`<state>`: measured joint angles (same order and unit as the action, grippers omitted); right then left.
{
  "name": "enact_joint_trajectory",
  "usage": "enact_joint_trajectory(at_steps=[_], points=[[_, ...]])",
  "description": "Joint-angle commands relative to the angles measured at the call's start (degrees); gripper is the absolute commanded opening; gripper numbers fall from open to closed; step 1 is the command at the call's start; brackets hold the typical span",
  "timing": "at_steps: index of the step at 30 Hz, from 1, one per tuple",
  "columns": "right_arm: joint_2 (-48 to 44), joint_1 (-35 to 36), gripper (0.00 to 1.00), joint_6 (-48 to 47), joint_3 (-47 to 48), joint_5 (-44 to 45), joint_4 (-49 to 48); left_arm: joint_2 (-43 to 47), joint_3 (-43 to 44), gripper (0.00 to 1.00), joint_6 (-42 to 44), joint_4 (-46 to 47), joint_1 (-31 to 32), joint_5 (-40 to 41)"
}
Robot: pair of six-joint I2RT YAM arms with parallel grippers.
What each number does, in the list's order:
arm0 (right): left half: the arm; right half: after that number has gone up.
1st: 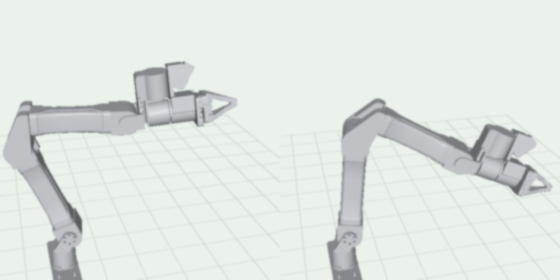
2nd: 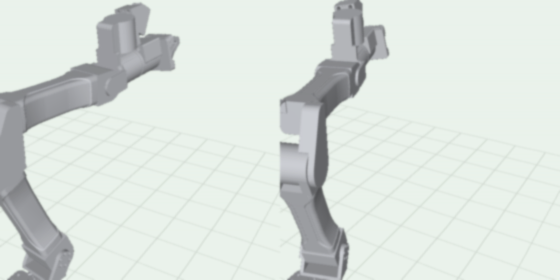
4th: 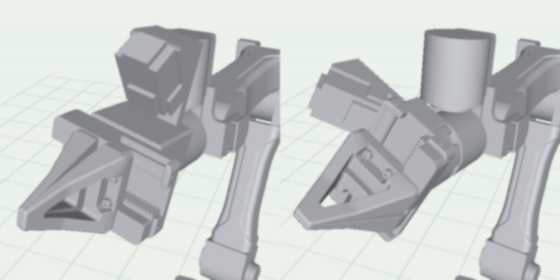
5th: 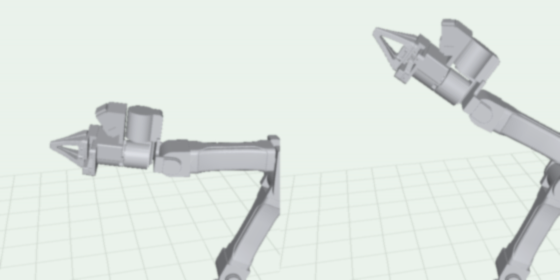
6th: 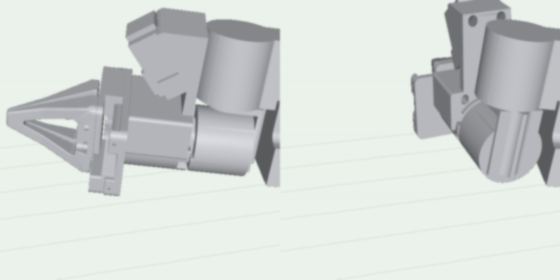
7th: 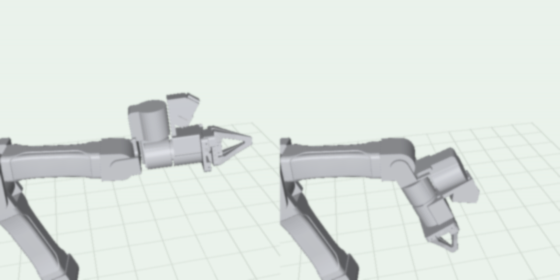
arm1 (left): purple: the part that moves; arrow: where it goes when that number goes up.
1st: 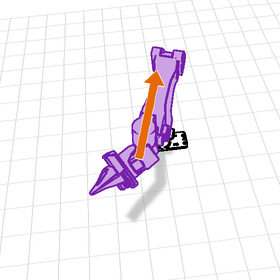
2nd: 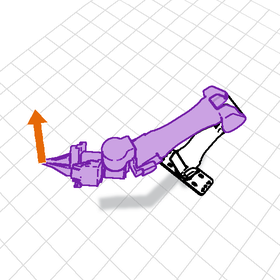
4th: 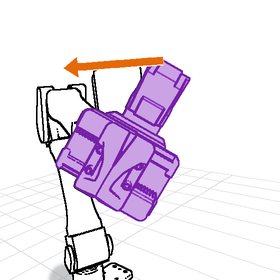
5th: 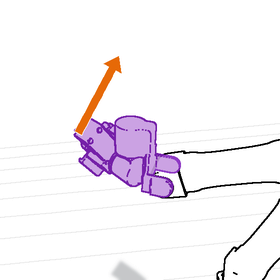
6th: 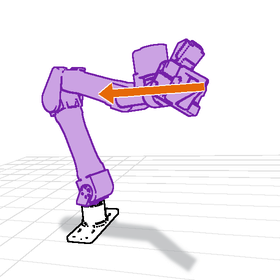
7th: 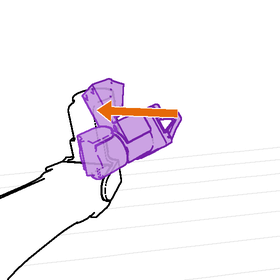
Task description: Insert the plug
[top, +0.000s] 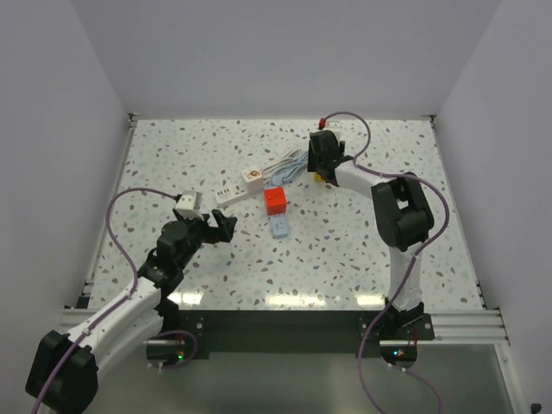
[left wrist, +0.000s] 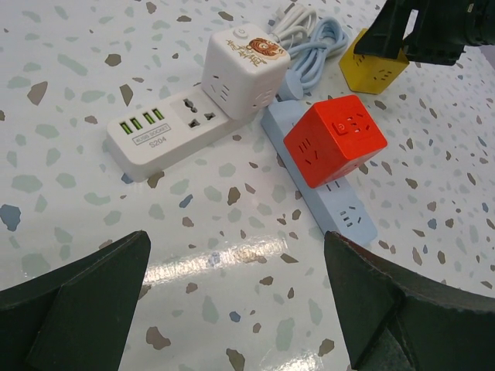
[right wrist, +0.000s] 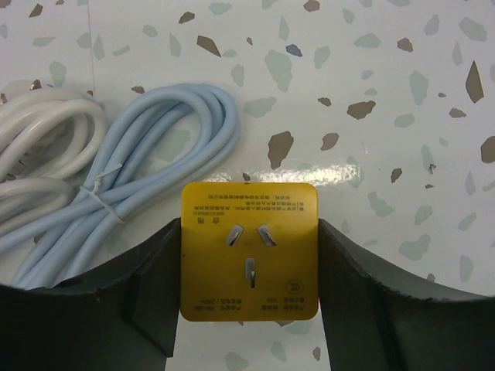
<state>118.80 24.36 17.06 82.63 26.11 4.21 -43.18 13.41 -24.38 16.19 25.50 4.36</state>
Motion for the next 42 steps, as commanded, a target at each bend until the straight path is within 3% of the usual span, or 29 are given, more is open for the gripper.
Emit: enact_joint_trajectory(at_steps=[1, 4, 7, 15, 21, 25, 29, 30, 33, 36, 42], points=[[-1.73, -1.07, 0.56, 0.70, -2.12, -3.42, -1.74, 0.20, 1.97, 1.00, 1.35, 1.92, -0.36, 0.39], [-4.53, -1.77, 0.35, -0.36, -4.49, -9.39, -3.32, 0.64, 1.62, 1.00, 1.44, 2.36, -0.45, -1.01], [-9.37, -2.12, 0.24, -2.81, -5.90, -17.65, -3.77, 1.95, 1.27, 1.00, 1.70, 2.89, -0.45, -2.33], [-20.88, -2.12, 0.22, -13.88, -4.32, -36.73, 6.59, 5.56, 0.04, 1.00, 3.72, 6.57, -0.36, -8.04], [-29.06, -2.12, 0.22, -27.15, -6.59, -52.19, 15.03, 4.07, -0.22, 1.00, 5.92, 12.36, -0.36, -19.20], [-33.98, -2.12, 0.22, -34.45, -8.18, -62.56, 21.18, 2.14, -0.14, 1.00, 6.98, 17.55, -0.27, -32.26], [-35.84, -2.04, 0.20, -40.59, -6.70, -73.90, 29.16, -1.72, 1.18, 1.00, 7.07, 21.51, -0.18, -40.38], [-35.92, -2.04, 0.20, -41.74, -5.82, -78.44, 30.50, -3.13, 1.27, 1.00, 6.98, 22.13, -0.10, -41.18], [-35.92, -1.86, 0.13, -44.65, -6.33, -83.14, 32.79, -5.42, 1.62, 1.00, 6.98, 24.59, 0.43, -44.42], [-35.92, -0.90, 0.12, -46.32, -6.96, -86.14, 33.93, -7.35, 3.55, 1.00, 7.50, 24.78, 1.57, -45.40], [-35.57, 2.27, 0.02, -51.95, -6.69, -91.58, 37.89, -13.42, 11.28, 1.00, 13.74, 17.92, 8.60, -40.23]])
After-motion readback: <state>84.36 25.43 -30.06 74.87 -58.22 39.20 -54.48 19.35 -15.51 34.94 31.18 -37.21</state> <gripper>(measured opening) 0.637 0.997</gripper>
